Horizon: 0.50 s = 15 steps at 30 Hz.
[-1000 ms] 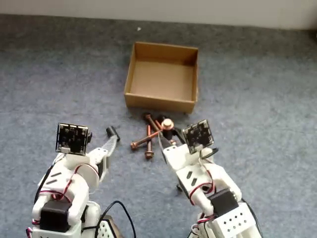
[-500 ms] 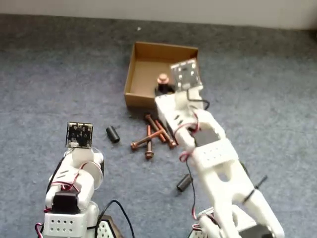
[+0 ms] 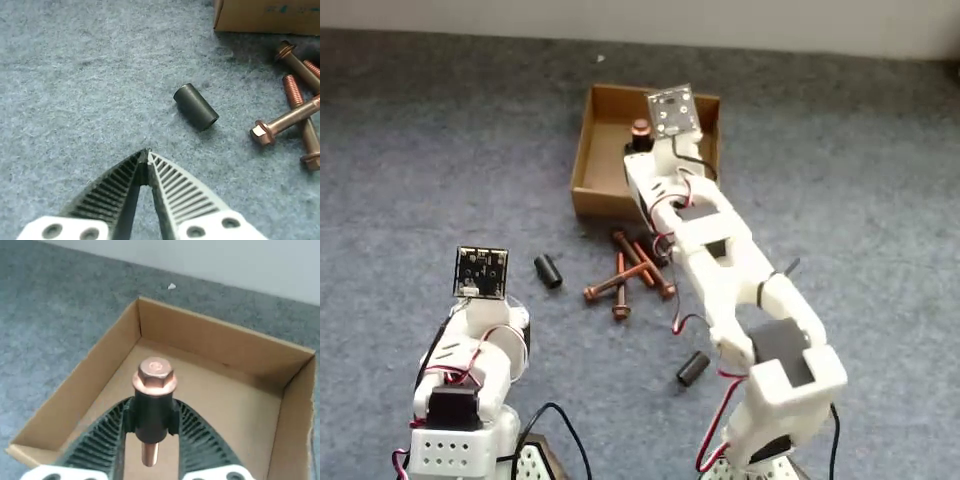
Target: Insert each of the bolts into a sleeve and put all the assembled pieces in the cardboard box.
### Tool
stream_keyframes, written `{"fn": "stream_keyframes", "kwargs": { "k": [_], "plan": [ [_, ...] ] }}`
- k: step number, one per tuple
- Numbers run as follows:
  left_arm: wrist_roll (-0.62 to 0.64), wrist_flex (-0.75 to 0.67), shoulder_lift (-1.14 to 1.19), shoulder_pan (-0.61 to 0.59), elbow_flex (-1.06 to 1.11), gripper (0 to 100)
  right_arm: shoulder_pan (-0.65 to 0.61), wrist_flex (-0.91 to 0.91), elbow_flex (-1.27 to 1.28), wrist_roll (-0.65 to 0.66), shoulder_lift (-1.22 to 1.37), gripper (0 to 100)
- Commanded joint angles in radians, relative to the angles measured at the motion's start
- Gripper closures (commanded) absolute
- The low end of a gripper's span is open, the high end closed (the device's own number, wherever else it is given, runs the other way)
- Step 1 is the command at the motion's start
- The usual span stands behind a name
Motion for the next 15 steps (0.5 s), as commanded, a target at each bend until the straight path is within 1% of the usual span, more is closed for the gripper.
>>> {"fn": "stream_keyframes", "kwargs": {
  "k": [1,11,13,15],
  "plan": [
    [-0.012,-0.017,-0.004,-0.008,-0.004,99,0.013,0.067,-0.116,-0.012,0.019,98.9],
    [-0.014,-0.017,-0.004,-0.008,0.001,99,0.015,0.414,-0.367,-0.014,0.171,98.8],
    [-0.040,-0.017,-0.004,-0.007,0.002,99,0.015,0.461,-0.406,-0.014,0.189,98.6],
    [-0.083,-0.017,-0.004,-0.004,0.002,99,0.015,0.507,-0.438,-0.014,0.205,95.3]
  ]
}}
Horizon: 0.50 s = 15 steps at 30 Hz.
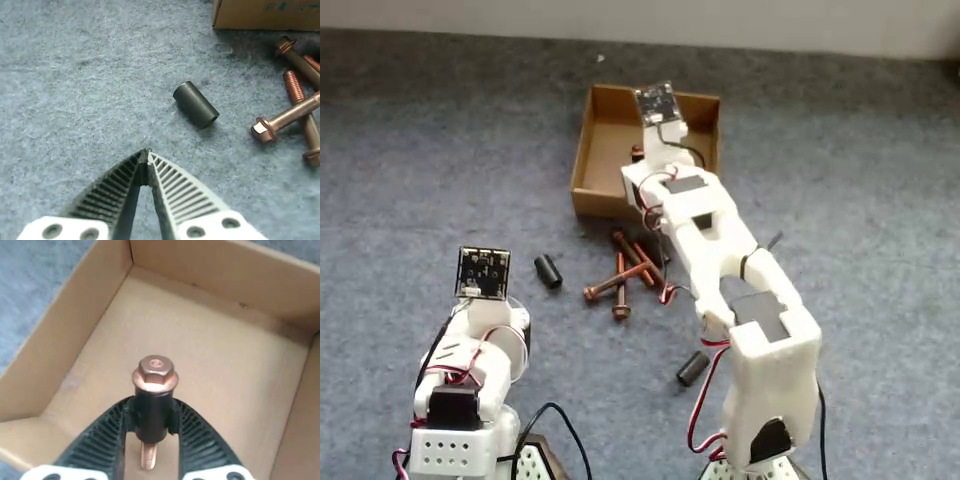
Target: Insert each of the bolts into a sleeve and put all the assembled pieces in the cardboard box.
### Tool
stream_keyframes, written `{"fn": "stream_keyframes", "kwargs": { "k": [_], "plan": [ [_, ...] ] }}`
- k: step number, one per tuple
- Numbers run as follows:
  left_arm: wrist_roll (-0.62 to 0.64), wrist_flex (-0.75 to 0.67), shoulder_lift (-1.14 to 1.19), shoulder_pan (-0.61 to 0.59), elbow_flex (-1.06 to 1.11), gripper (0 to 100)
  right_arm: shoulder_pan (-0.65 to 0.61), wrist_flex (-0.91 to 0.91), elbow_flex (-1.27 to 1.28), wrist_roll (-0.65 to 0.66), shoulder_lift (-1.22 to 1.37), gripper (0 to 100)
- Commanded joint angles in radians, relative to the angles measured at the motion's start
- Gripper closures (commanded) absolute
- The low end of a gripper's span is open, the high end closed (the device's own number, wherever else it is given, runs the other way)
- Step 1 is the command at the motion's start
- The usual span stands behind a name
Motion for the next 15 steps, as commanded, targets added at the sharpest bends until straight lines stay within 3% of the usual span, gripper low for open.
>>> {"fn": "stream_keyframes", "kwargs": {
  "k": [1,6,11,15],
  "plan": [
    [-0.075,-0.017,-0.004,-0.004,-0.002,99,0.013,0.074,-0.104,-0.014,-0.008,92.1],
    [-0.081,-0.017,-0.004,-0.004,-0.002,99,0.010,0.173,-0.173,-0.012,-0.010,79.6],
    [-0.081,-0.017,-0.004,-0.005,-0.002,99,0.005,0.374,-0.343,-0.012,-0.010,79.6],
    [-0.081,-0.017,-0.004,-0.005,-0.002,99,-0.016,0.633,-0.532,-0.012,-0.010,79.6]
  ]
}}
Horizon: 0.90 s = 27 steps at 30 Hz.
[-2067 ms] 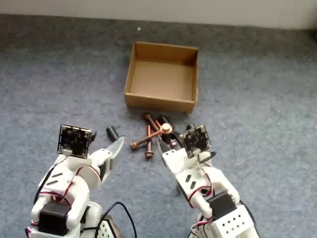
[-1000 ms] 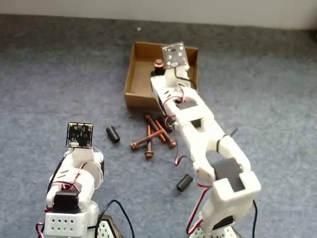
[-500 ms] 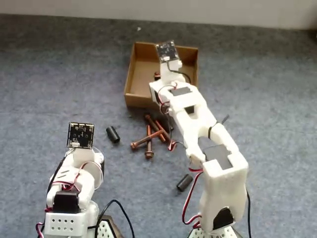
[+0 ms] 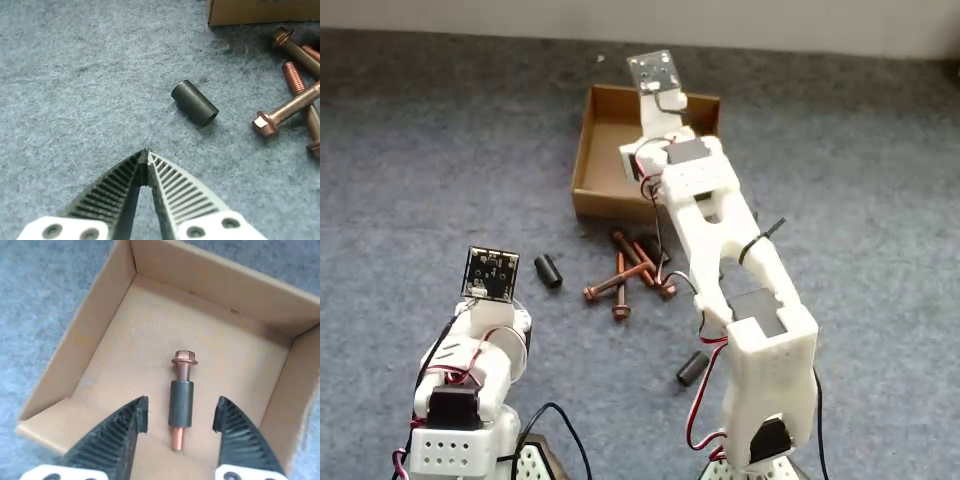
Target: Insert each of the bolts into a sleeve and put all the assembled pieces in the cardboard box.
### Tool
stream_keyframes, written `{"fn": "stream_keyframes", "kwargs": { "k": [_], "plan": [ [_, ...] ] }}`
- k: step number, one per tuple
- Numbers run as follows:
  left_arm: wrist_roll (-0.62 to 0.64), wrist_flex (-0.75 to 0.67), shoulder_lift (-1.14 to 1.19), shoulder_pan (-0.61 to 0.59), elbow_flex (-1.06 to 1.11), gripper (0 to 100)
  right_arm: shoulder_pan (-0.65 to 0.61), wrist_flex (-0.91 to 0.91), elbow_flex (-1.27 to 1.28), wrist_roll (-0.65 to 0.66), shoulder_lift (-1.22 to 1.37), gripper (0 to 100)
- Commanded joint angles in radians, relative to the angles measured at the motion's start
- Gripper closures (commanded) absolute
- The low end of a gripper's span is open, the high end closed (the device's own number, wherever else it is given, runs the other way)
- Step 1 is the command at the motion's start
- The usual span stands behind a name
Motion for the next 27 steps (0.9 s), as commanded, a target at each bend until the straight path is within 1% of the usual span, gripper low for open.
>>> {"fn": "stream_keyframes", "kwargs": {
  "k": [1,4,7,10,12,16,20,23,25,27],
  "plan": [
    [-0.011,-0.017,-0.004,-0.005,-0.002,99,-0.027,0.251,-0.217,-0.009,-0.027,79.6],
    [-0.011,-0.017,-0.004,-0.007,-0.004,99,-0.041,0.475,-0.372,-0.006,-0.025,79.6],
    [-0.011,-0.017,-0.004,-0.007,-0.004,99,-0.047,0.656,-0.495,-0.005,-0.024,79.6],
    [-0.011,-0.017,-0.004,-0.007,-0.004,99,-0.045,0.773,-0.578,-0.005,-0.024,79.6],
    [-0.012,-0.017,-0.004,-0.007,-0.004,99,-0.042,0.832,-0.587,-0.005,-0.021,79.6],
    [-0.012,-0.017,-0.004,-0.007,-0.004,99,-0.004,0.849,-0.547,-0.005,-0.031,80.2],
    [-0.012,-0.017,-0.004,-0.007,-0.004,99,0.036,0.849,-0.440,-0.005,-0.090,86.8],
    [-0.012,-0.017,-0.004,-0.007,-0.004,99,0.042,0.846,-0.318,-0.002,-0.148,88.9],
    [-0.012,-0.017,-0.004,-0.007,-0.004,99,0.041,0.845,-0.231,0.052,-0.180,88.9],
    [-0.012,-0.017,-0.004,-0.007,-0.004,99,0.041,0.843,-0.163,0.149,-0.199,88.9]
  ]
}}
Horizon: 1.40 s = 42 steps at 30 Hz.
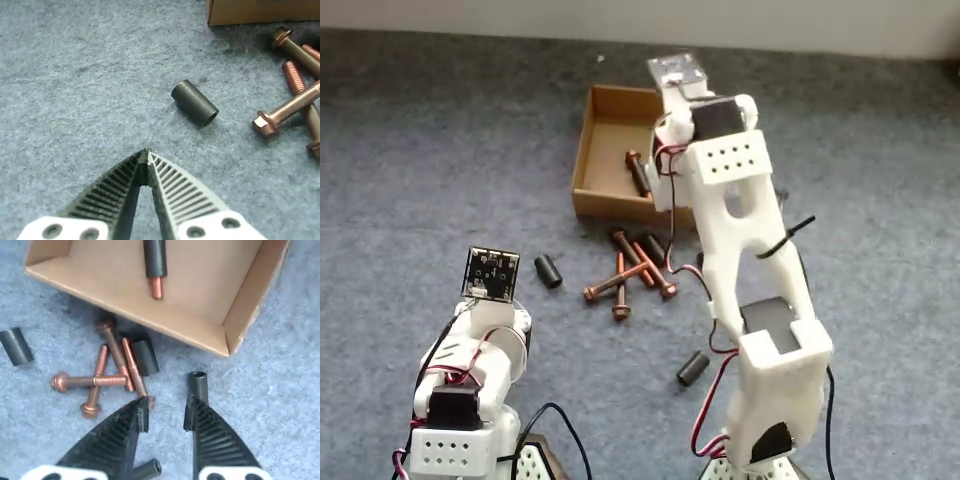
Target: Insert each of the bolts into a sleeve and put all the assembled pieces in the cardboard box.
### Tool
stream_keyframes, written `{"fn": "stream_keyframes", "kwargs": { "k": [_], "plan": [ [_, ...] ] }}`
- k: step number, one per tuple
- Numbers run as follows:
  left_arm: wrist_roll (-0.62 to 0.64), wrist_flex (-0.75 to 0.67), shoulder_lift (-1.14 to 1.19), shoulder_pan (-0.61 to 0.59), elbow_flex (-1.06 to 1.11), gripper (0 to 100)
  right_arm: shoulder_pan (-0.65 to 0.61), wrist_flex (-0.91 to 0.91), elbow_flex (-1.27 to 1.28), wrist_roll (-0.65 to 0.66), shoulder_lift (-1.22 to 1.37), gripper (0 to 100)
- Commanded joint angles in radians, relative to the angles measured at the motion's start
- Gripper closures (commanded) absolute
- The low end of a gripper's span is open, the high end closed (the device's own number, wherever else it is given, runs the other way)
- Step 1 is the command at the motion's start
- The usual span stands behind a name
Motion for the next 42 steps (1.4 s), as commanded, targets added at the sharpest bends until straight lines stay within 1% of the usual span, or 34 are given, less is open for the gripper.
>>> {"fn": "stream_keyframes", "kwargs": {
  "k": [1,3,5,13,15,17,19,25,30,31,33,36,39,42],
  "plan": [
    [-0.009,-0.017,-0.004,-0.007,-0.004,99,0.013,0.016,0.090,0.141,-0.088,88.9],
    [-0.009,-0.017,-0.004,-0.007,-0.004,99,0.021,0.015,0.140,0.189,-0.088,88.9],
    [-0.009,-0.017,-0.004,-0.007,-0.002,99,0.035,-0.021,0.186,0.203,-0.087,88.9],
    [-0.009,-0.017,-0.004,-0.007,-0.002,99,0.096,-0.275,0.420,0.206,-0.087,88.9],
    [-0.009,-0.017,-0.004,-0.007,-0.002,99,0.111,-0.332,0.475,0.247,-0.085,88.6],
    [-0.009,-0.017,-0.004,-0.007,-0.002,99,0.122,-0.375,0.532,0.281,-0.085,85.4],
    [-0.009,-0.017,-0.004,-0.007,-0.002,99,0.128,-0.409,0.581,0.287,-0.085,81.7],
    [-0.009,-0.017,-0.004,-0.007,-0.002,99,0.153,-0.509,0.653,0.288,-0.079,80.7],
    [-0.009,-0.017,-0.004,-0.007,-0.002,99,0.156,-0.575,0.668,0.288,0.022,80.8],
    [-0.009,-0.017,-0.004,-0.007,-0.001,99,0.156,-0.579,0.668,0.288,0.041,81.2],
    [-0.009,-0.017,-0.004,-0.007,-0.001,99,0.156,-0.579,0.668,0.288,0.061,85.8],
    [-0.009,-0.017,-0.004,-0.007,-0.001,99,0.153,-0.572,0.668,0.288,0.061,99.1],
    [-0.009,-0.017,-0.004,-0.007,-0.001,99,0.148,-0.529,0.668,0.288,0.039,98.9],
    [-0.009,-0.017,-0.004,-0.007,-0.001,99,0.128,-0.463,0.668,0.288,-0.047,99.5]
  ]
}}
